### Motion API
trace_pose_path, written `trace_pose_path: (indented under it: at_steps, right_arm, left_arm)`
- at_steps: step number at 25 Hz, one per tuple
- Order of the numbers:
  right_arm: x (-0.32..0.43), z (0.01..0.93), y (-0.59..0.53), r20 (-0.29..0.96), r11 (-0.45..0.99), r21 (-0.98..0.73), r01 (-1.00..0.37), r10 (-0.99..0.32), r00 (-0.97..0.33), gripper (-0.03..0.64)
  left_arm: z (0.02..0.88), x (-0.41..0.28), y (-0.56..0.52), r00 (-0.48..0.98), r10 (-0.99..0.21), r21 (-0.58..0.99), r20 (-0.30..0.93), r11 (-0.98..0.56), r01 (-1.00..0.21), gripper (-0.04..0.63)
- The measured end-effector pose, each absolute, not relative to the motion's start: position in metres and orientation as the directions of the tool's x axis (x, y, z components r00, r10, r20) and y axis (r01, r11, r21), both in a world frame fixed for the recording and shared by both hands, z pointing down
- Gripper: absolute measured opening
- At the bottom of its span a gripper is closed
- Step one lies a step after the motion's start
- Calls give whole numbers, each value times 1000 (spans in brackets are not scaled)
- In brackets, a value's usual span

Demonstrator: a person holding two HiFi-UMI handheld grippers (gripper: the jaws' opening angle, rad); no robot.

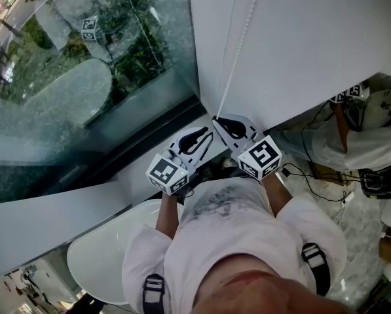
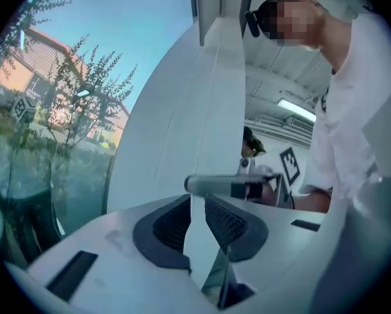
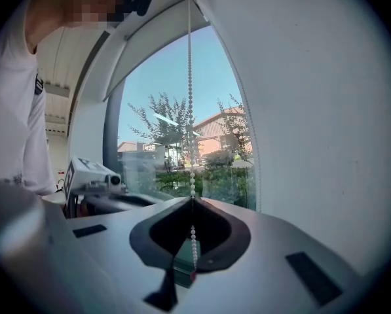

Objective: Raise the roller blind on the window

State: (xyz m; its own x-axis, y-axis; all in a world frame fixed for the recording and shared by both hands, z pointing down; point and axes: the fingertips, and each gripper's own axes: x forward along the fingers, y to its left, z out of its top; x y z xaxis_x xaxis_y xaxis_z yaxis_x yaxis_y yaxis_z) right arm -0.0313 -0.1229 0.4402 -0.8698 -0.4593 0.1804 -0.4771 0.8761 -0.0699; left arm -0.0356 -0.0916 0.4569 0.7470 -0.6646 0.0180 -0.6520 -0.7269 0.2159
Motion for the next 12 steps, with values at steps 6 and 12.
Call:
trace_pose_path:
  at_steps: [6,12]
  right_arm:
    - [-28,437,-118,175,878,-71,-473,-456,-873,61]
    - [-29,436,-115,176,882,-63,-468,-451,-875,61]
  left_arm:
    - [350,-27,-95,783,-618,65,-66,-786,-615,66]
    - [290,-14,-111,810,-572,-25,-127,-815,-579,66]
